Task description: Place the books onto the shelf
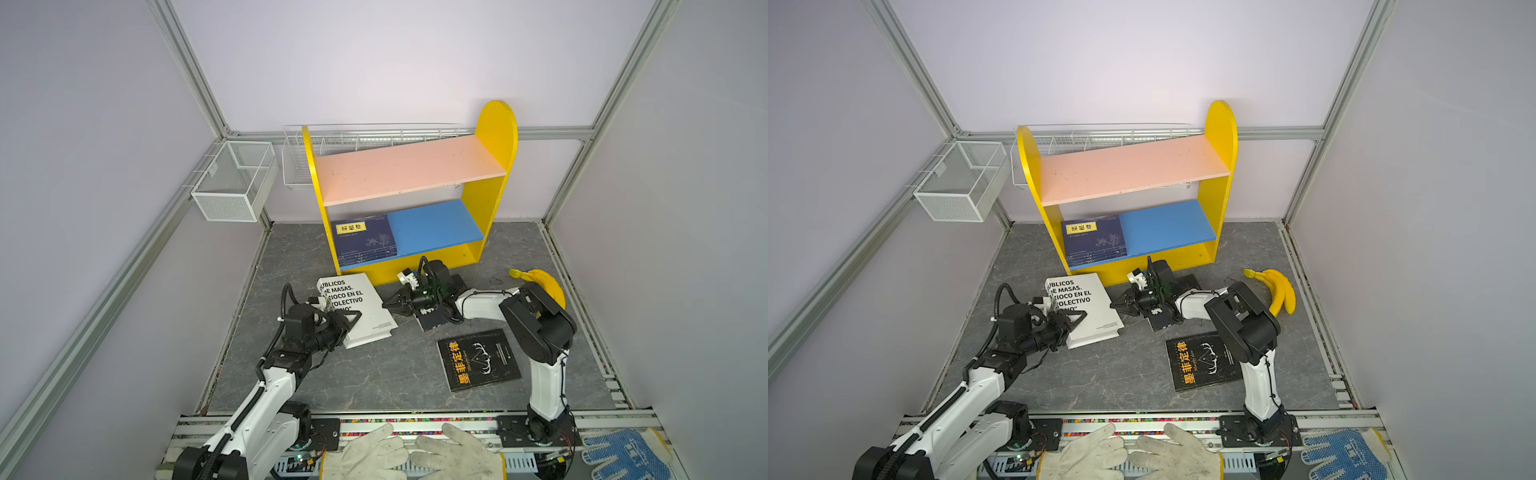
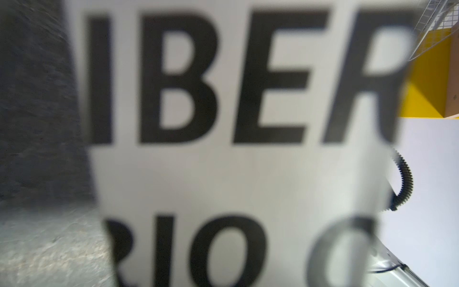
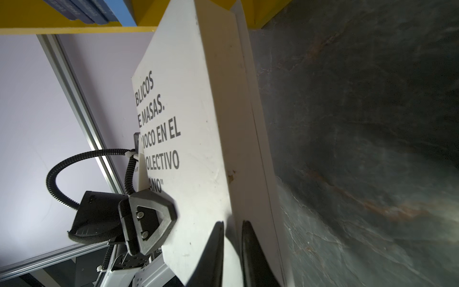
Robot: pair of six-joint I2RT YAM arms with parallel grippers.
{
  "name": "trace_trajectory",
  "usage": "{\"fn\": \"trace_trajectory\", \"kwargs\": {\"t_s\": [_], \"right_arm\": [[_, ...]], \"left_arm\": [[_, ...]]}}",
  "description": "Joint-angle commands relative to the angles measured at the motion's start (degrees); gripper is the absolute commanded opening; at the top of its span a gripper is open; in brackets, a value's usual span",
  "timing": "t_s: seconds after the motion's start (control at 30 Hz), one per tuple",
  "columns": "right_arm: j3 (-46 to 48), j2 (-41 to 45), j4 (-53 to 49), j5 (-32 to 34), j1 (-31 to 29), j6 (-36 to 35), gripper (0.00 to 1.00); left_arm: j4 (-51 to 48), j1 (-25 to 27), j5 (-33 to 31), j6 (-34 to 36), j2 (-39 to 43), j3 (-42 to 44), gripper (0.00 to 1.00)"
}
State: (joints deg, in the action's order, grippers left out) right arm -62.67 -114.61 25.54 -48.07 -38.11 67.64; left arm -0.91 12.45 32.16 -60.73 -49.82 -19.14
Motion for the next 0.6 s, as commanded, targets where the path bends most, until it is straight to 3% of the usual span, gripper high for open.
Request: {"fn": "trace_trajectory", "kwargs": {"t_s": [0.0, 0.23, 0.57], "right_arm": [[-0.4, 1.1, -0.9, -1.4, -0.8, -1.8, 0.22], [-1.3, 1.1, -3.3, 0.4, -0.5, -3.6, 0.3], [-9.0, 1.4, -21.9, 6.8, 0.1, -14.9, 0.45]], "left_arm": [[-5.6, 0.5, -1.6, 3.8, 2.0, -1.7, 0.34], [-11.5, 0.5, -3.9, 5.7, 4.9, -3.6, 0.33], [-30.6, 0.6, -10.4, 13.3, 11.2, -13.4, 0.34]]}}
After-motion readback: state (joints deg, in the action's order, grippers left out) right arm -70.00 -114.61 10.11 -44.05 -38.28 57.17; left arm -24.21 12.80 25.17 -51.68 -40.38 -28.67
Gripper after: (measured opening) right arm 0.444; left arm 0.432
